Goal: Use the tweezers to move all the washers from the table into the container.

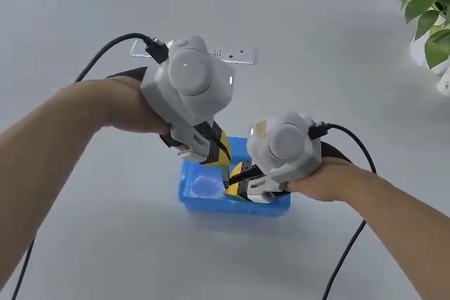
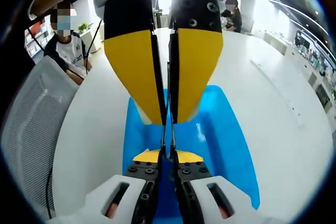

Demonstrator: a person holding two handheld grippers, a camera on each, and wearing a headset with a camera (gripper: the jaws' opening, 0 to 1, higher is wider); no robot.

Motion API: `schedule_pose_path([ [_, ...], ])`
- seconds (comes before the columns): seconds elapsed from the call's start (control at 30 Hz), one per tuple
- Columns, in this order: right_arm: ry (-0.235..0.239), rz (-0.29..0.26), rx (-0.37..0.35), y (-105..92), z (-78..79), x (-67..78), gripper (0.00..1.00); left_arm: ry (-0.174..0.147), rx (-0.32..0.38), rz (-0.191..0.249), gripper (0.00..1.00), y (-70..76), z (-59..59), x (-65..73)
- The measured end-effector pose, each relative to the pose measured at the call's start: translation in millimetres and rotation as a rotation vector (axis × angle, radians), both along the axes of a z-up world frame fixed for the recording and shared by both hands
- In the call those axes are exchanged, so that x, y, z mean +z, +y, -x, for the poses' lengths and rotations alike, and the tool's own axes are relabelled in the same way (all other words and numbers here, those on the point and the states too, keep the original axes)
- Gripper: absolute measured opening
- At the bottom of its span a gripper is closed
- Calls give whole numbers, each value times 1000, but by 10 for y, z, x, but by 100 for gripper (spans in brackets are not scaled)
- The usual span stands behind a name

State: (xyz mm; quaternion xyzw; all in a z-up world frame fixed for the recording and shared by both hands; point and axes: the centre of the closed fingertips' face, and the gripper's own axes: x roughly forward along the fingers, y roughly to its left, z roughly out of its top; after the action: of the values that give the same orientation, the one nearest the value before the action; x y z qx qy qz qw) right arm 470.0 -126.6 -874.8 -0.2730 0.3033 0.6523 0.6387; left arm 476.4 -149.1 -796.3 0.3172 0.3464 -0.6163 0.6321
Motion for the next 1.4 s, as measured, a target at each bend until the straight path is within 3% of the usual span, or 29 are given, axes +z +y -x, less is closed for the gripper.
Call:
schedule_pose_path([
  [0.67,-20,-15,2,19,15,106,10,-14,-8,-1,6,18,56,127],
  [1.0,-41,-47,-9,36,44,284,11,-33,-4,7,6,14,91,297],
  [1.4,-82,-113,-39,4,142,567,12,-63,-21,15,6,-41,242,510],
])
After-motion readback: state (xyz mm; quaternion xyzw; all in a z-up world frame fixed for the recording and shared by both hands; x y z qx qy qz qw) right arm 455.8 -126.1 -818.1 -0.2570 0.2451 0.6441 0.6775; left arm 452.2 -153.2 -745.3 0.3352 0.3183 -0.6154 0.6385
